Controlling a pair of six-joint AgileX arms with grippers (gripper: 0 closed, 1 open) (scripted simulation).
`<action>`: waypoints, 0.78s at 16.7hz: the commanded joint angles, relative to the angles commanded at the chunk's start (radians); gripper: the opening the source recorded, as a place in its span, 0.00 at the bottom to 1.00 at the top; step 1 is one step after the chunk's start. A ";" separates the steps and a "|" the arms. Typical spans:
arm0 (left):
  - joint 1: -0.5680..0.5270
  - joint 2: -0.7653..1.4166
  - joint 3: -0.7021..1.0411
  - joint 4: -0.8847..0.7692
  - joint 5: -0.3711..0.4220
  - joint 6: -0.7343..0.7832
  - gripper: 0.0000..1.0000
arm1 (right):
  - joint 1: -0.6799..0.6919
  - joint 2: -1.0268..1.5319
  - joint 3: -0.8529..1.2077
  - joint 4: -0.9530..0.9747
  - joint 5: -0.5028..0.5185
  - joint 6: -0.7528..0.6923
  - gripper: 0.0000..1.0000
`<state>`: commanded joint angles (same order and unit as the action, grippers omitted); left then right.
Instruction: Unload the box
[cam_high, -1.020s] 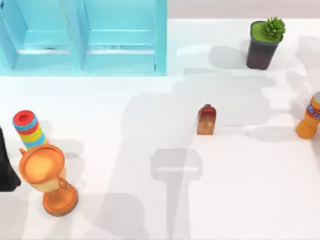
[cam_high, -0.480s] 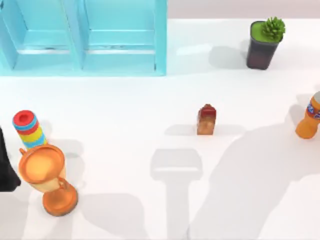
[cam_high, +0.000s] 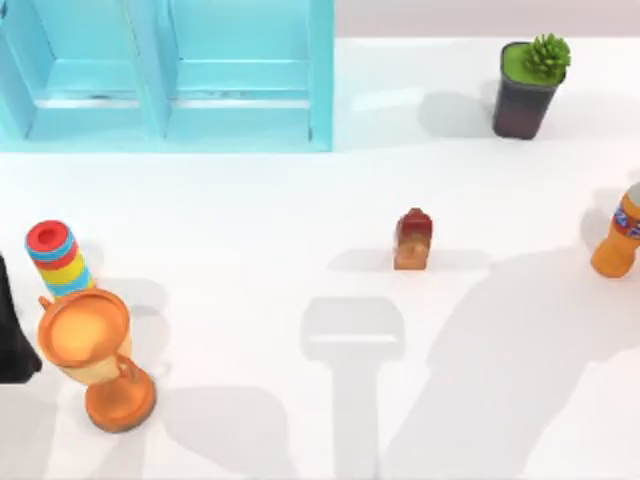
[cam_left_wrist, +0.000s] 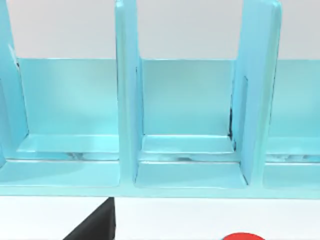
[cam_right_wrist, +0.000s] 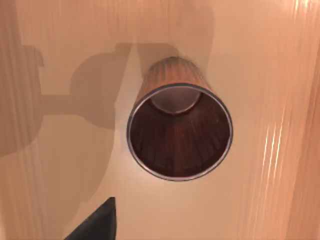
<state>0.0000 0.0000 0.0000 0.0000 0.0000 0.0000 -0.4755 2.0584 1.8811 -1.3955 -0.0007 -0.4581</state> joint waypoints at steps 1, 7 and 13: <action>0.000 0.000 0.000 0.000 0.000 0.000 1.00 | 0.000 0.002 -0.023 0.025 0.000 0.000 1.00; 0.000 0.000 0.000 0.000 0.000 0.000 1.00 | 0.005 0.019 -0.218 0.237 0.000 0.004 1.00; 0.000 0.000 0.000 0.000 0.000 0.000 1.00 | 0.002 0.032 -0.314 0.347 0.000 0.002 1.00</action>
<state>0.0000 0.0000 0.0000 0.0000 0.0000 0.0000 -0.4738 2.0908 1.5670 -1.0487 -0.0002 -0.4562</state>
